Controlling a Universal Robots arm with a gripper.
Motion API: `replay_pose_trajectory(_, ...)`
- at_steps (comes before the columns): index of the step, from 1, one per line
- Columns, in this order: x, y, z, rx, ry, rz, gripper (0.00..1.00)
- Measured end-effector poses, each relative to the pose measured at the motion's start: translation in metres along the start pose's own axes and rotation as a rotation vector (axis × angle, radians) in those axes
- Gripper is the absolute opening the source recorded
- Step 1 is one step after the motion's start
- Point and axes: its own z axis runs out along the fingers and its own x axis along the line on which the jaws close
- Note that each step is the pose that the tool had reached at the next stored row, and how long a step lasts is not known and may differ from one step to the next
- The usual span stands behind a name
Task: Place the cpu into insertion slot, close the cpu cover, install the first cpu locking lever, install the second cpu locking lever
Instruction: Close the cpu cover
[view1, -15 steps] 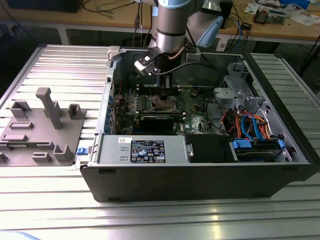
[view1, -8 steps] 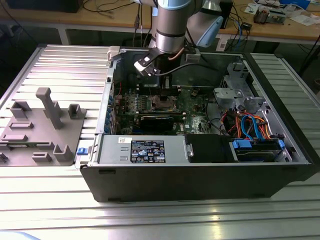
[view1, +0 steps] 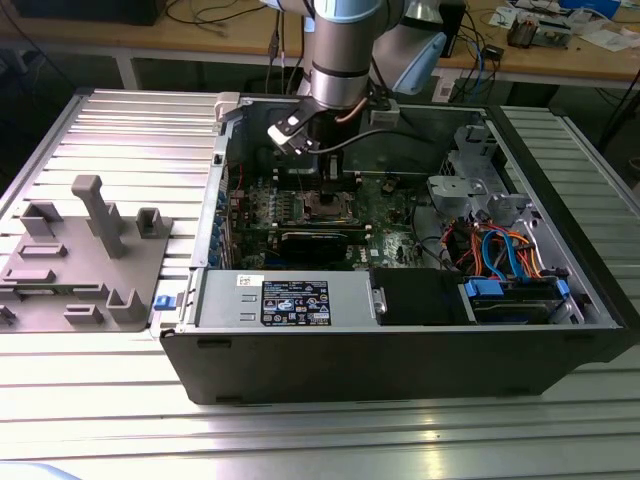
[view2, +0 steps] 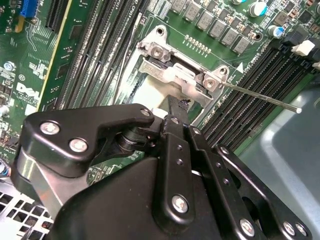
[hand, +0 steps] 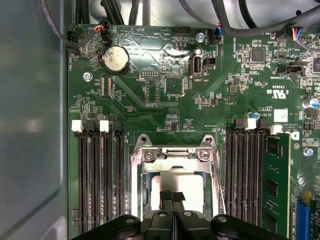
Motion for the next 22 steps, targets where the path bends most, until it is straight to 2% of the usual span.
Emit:
replay_pose_trajectory(12,0.0004,-0.0008,0.0047,0.0000,-0.0001,0.000,0.11)
replay_pose_trajectory(22,0.0005,-0.0009,0.0059,0.0000,0.0000,0.000,0.11)
